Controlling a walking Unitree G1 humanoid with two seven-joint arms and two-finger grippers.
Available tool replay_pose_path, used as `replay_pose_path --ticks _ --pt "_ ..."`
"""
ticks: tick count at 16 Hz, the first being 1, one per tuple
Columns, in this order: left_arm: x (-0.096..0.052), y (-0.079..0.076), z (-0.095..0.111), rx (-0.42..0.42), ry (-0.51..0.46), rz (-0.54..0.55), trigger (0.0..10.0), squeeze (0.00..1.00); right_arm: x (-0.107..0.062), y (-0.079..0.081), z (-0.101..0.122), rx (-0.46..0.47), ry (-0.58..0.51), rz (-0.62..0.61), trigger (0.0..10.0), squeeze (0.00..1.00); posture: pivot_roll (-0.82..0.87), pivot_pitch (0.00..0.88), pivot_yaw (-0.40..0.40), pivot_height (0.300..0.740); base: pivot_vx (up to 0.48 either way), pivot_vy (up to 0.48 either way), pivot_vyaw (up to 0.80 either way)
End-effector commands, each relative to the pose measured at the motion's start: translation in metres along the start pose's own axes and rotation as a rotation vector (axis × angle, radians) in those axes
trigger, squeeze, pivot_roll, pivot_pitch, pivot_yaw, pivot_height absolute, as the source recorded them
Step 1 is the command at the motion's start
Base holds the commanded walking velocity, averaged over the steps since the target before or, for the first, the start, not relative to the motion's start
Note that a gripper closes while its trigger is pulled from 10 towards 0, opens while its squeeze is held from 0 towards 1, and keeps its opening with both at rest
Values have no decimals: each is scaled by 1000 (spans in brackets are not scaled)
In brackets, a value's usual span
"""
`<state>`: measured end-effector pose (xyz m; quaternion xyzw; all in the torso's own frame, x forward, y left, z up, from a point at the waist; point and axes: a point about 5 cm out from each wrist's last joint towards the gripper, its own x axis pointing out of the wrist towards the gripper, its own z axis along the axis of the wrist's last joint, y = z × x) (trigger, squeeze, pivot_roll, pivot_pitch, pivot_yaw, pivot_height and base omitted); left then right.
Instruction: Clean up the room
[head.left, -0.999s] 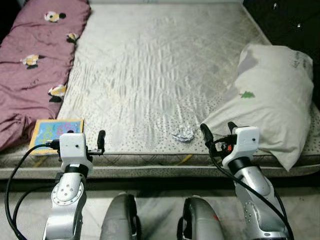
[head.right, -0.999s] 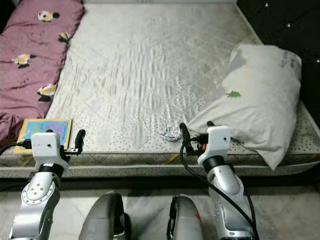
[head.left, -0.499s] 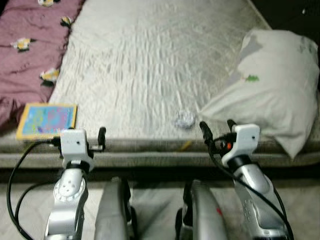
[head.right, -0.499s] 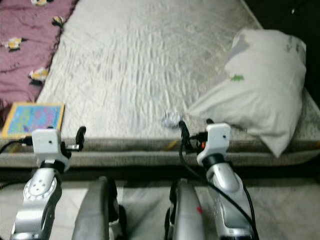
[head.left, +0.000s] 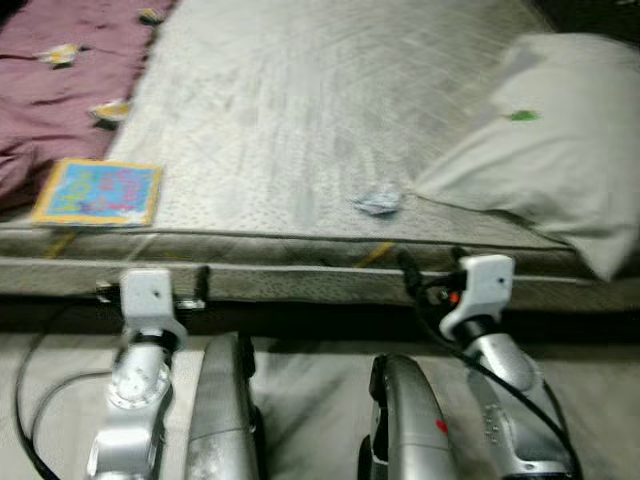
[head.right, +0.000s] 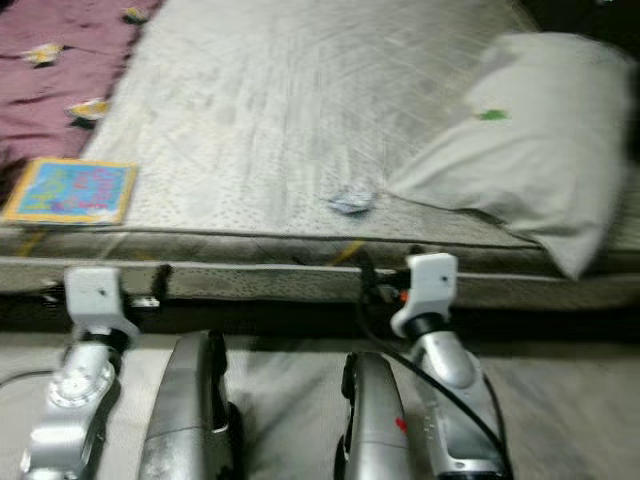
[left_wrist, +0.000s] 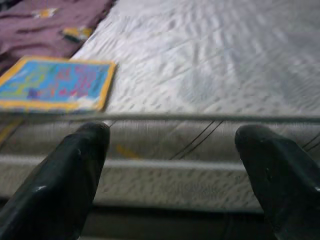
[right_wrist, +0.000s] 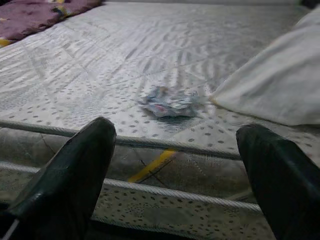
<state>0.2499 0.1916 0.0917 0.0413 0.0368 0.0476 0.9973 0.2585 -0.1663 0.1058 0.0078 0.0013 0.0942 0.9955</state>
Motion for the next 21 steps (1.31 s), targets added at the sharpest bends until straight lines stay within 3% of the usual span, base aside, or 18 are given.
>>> replay_pose_path --ticks 1,8,14,21 --pt "-1 -3 1 -5 -5 -19 10000 0 -1 -3 0 -5 3 -7 10000 0 -8 137 -18 537 0 0 0" --pt "0 -5 1 -24 -8 -40 10000 0 3 0 1 -12 -8 8 10000 0 -12 150 -12 537 34 0 0" --pt "0 -6 1 -31 -3 -43 10000 0 3 2 1 -23 -9 28 10000 0 -12 152 -15 537 202 0 688" --pt "-1 -5 0 -26 2 -46 10000 0 5 3 -1 -21 -4 31 10000 0 -5 150 -14 537 138 0 0"
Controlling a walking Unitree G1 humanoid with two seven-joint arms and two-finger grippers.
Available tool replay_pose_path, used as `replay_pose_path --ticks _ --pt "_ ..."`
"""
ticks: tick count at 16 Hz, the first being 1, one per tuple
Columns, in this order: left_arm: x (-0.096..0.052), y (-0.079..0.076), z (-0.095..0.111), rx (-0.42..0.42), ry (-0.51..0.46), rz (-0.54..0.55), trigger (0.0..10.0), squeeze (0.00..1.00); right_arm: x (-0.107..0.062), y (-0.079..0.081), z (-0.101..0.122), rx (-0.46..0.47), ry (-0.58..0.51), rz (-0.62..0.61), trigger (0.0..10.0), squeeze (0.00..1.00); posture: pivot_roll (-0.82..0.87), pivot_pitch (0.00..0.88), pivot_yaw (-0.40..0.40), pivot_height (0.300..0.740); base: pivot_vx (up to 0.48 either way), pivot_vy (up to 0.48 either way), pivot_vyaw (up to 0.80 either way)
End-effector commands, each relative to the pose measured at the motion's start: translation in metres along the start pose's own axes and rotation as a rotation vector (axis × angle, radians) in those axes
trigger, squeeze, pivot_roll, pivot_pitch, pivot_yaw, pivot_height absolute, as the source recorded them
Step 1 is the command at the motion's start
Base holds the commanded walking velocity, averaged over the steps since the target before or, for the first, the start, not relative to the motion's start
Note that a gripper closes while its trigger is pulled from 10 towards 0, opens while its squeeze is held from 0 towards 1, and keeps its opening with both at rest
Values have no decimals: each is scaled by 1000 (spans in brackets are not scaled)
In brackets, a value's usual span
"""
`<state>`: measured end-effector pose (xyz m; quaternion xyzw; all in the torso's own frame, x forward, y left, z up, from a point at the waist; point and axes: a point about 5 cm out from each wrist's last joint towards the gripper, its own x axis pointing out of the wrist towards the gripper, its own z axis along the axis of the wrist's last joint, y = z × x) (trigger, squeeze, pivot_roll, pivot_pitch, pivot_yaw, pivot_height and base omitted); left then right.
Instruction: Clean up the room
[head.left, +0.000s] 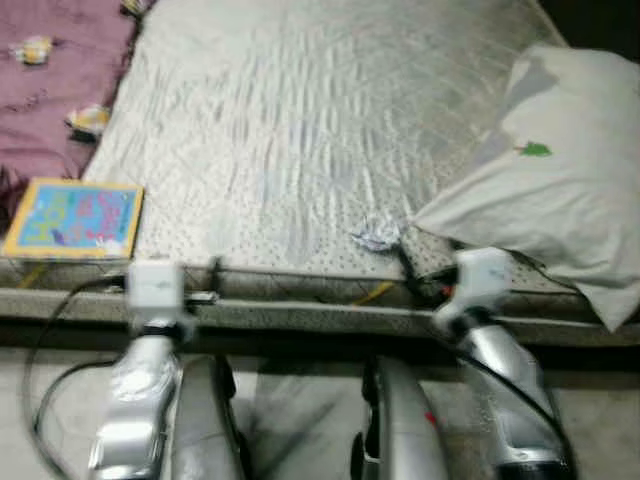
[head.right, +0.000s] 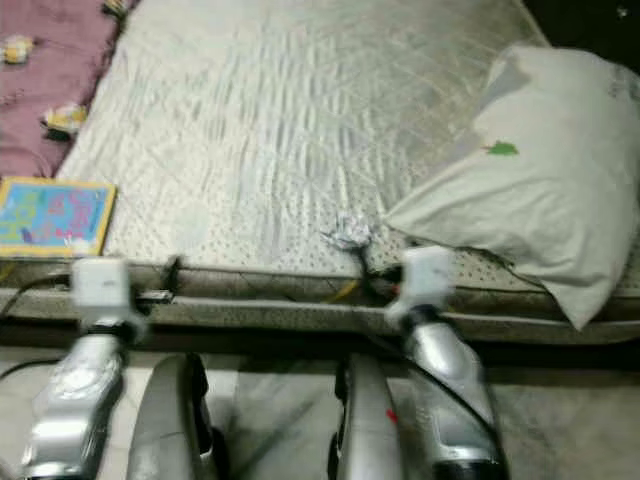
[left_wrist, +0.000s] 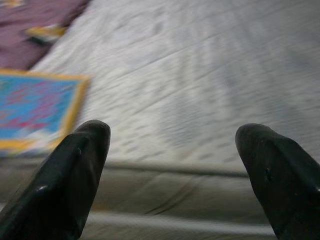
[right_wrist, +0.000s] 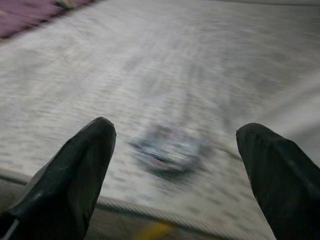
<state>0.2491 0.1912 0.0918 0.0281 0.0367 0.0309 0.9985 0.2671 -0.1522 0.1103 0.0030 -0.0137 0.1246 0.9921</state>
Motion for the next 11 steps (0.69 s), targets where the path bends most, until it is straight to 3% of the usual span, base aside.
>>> replay_pose_path --ticks 1,5,10,11 --pt "0 -5 0 2 3 -10 10000 0 -6 -9 -5 -8 25 -30 10000 0 -5 150 -14 537 0 0 0" --pt "-6 1 -3 20 16 4 10000 0 0 -5 -8 -44 33 33 10000 0 26 151 -16 537 0 0 0" --pt "-28 20 -6 49 53 64 10000 0 22 1 -15 -70 48 96 10000 0 105 195 -35 537 0 0 763" --pt "-35 22 -4 49 54 61 10000 0 27 0 -15 -70 48 94 10000 0 125 219 -31 537 0 0 0"
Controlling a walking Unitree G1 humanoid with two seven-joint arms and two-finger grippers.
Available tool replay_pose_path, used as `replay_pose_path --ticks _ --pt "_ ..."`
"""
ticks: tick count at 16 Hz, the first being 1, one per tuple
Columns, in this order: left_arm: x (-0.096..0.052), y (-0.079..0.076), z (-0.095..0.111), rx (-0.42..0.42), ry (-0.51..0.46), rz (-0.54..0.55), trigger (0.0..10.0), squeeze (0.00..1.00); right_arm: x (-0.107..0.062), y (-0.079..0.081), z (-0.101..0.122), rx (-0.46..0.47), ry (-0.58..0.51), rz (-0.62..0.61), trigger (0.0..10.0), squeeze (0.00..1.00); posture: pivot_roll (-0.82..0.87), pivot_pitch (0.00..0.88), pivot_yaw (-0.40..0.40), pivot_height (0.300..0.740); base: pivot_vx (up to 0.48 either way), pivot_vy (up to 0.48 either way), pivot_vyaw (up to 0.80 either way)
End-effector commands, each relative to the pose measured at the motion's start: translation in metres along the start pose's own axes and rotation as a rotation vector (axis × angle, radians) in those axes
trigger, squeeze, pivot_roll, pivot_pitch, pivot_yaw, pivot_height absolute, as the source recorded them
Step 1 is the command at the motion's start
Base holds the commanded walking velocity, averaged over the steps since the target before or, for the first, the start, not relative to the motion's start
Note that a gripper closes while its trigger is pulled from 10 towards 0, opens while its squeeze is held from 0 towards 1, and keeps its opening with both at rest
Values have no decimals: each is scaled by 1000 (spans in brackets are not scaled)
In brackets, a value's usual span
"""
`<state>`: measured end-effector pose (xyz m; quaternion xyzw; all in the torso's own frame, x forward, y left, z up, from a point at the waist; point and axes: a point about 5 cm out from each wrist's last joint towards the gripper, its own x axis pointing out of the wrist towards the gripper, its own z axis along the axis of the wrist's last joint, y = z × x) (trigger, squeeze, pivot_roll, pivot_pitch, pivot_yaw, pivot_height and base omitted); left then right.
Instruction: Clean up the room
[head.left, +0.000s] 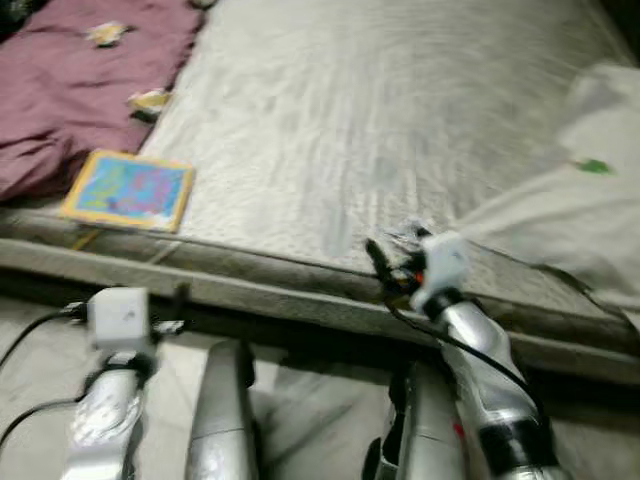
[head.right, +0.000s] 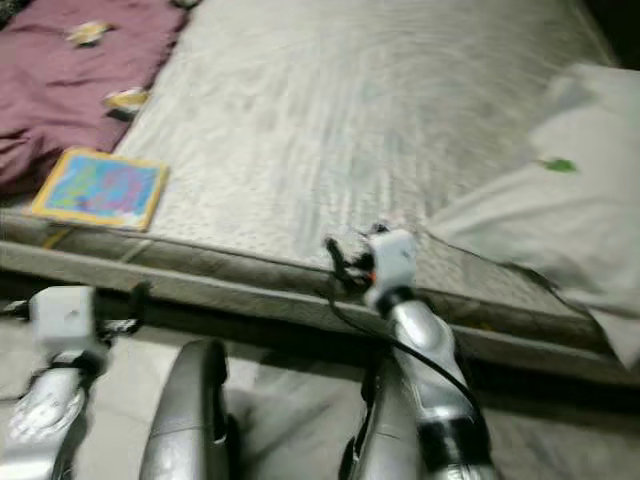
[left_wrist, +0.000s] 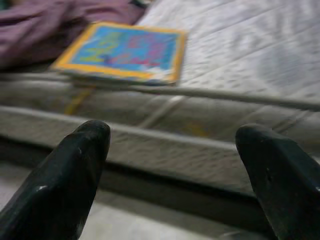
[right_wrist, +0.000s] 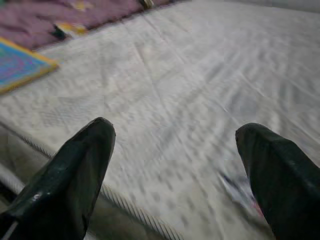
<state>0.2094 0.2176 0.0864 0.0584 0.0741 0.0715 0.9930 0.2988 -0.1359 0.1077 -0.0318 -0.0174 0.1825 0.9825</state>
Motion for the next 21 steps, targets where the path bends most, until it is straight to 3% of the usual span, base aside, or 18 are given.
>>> replay_pose_path --ticks 1,9,11,14,21 --pt "-3 -4 9 -14 -23 -30 10000 0 -4 -10 -12 4 42 -37 10000 0 132 230 -27 537 0 0 0" --pt "-20 -5 13 -18 20 -55 10000 0 14 -25 -6 -59 -12 -145 10000 0 152 310 -10 537 0 0 0" --pt "-30 -4 13 -20 39 -57 10000 0 37 -25 9 -71 -56 -154 10000 0 183 349 -9 537 0 0 0" --pt "-43 1 16 -15 61 -43 10000 0 54 -27 21 -106 -79 -177 10000 0 222 388 -8 537 0 0 0" --pt "-52 1 21 -8 79 -46 10000 0 71 -43 34 -191 -76 -310 10000 0 243 419 -4 537 0 0 0"
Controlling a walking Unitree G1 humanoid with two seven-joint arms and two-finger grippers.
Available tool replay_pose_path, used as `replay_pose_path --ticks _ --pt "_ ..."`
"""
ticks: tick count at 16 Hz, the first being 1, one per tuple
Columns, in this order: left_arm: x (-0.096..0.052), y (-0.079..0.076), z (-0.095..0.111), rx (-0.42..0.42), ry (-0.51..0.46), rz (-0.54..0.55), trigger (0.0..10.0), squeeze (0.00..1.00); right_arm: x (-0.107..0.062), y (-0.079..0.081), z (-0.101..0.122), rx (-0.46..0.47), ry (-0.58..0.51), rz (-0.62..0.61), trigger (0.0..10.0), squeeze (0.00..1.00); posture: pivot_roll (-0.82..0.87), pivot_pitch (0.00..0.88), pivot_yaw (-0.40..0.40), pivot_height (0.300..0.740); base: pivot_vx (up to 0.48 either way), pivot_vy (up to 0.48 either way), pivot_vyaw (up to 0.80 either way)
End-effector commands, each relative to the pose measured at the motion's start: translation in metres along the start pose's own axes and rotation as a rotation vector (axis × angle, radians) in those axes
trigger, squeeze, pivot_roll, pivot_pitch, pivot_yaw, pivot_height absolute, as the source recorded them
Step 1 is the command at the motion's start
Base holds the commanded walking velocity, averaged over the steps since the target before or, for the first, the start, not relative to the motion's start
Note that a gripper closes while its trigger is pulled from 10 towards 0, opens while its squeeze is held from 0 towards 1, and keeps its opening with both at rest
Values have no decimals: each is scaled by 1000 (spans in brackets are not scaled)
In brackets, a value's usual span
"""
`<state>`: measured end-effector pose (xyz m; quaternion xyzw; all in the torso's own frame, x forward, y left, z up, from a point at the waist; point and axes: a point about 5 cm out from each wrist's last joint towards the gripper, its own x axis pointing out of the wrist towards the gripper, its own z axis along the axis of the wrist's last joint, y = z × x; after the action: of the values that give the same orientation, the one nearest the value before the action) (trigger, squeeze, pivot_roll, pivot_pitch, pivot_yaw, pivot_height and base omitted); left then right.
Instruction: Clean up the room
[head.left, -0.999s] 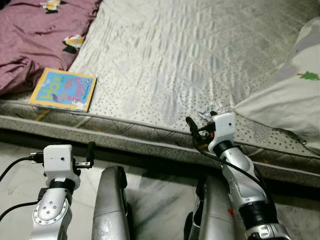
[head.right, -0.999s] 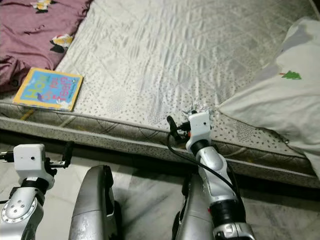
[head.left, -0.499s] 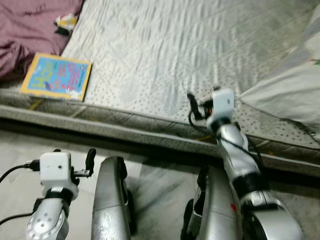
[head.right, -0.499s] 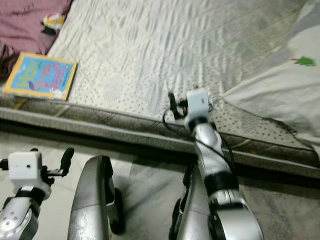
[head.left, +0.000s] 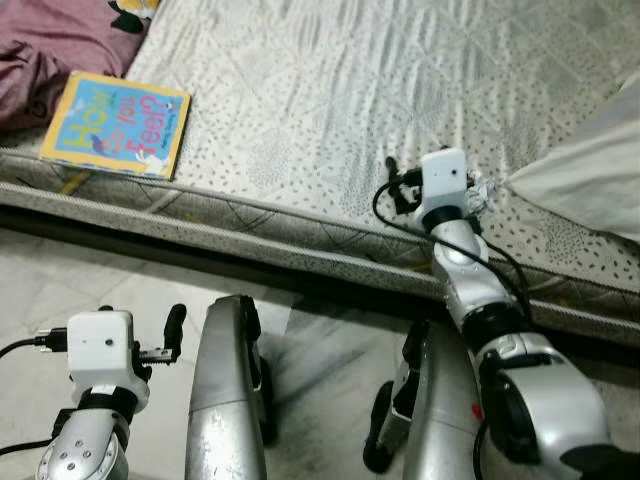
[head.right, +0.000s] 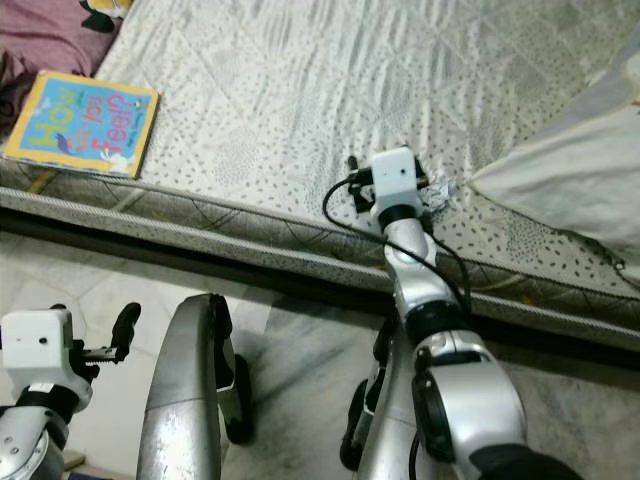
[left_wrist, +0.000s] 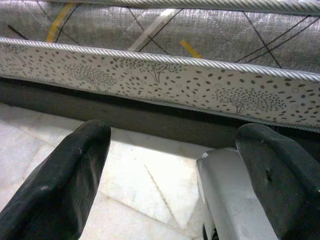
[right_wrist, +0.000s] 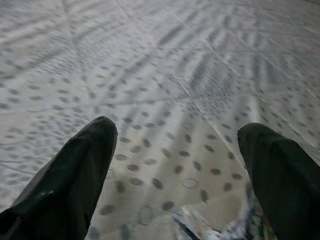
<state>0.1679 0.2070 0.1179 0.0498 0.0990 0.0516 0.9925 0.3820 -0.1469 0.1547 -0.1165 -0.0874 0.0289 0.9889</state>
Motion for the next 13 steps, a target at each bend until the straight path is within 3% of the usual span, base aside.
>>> replay_pose_path --ticks 1,5,7,12,13 --pt "-7 0 -3 1 30 -7 10000 0 1 -3 -2 5 4 -34 10000 0 248 419 -6 537 0 0 0" --pt "-7 -1 -2 0 29 -8 10000 0 4 -11 1 -20 7 -71 10000 0 250 406 -14 537 0 0 0" --pt "-8 -3 -2 -4 32 -11 10000 0 1 -21 -8 -68 48 -125 10000 0 246 402 -13 537 0 0 0" --pt "-3 -4 -2 -6 29 -19 10000 0 -16 -26 -43 -140 242 -195 10000 0 250 387 -8 537 0 0 0" --pt "-2 -4 -2 -5 27 -20 10000 0 -24 -25 -60 -86 367 -204 2902 0 250 377 -8 537 0 0 0"
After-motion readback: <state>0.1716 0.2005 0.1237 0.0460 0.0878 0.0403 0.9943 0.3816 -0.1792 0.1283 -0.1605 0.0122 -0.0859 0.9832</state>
